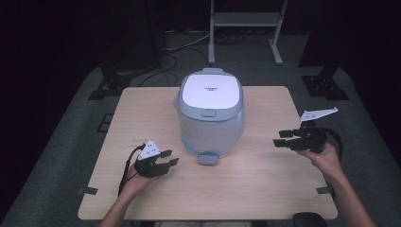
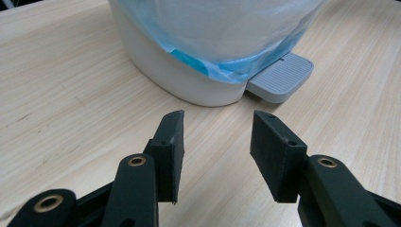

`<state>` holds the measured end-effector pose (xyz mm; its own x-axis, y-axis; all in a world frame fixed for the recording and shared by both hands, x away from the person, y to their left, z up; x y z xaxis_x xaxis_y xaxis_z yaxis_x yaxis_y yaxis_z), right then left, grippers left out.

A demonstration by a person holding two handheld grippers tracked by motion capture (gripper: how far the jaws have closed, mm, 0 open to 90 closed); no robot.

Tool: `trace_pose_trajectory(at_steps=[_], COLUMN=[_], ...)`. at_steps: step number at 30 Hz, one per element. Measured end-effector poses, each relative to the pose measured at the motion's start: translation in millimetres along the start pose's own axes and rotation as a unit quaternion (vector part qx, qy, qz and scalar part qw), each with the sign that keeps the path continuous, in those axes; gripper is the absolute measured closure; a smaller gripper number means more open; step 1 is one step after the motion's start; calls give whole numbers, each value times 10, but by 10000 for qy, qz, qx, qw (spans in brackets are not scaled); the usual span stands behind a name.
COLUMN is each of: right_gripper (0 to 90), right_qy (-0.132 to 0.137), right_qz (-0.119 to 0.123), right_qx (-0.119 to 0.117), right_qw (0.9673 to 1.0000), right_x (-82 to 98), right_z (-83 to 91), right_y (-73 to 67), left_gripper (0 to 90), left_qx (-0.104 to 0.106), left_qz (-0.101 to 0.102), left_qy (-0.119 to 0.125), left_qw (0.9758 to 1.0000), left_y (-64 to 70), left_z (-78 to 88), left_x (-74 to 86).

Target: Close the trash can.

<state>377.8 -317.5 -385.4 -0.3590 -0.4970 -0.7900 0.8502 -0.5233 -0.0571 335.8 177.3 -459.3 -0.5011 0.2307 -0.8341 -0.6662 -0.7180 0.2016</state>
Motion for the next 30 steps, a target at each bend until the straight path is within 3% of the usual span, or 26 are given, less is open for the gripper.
trace_pose_trajectory(at_steps=[19,30], right_gripper=[386,334], right_qy=[-63,-102], right_qz=[-47,36], right_qx=[23,112], right_qw=[10000,9999], right_x=[198,276], right_z=[-75,-127], right_y=[-108,-186], left_gripper=[482,446], left_qx=[-312,-420], left_qz=[240,438], left_qy=[432,479], left_qw=[9983,9970], left_y=[-201,-288], left_z=[425,493], left_x=[63,182])
Point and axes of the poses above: each handheld gripper's, and its own axes: z roughly backward along the jaws, x roughly out of its underside, y roughly to its right, the point moved 2 cm from there along -z, roughly forward along the jaws, and after that the axes turned 13 degrees about z, right-handed, at the moved point
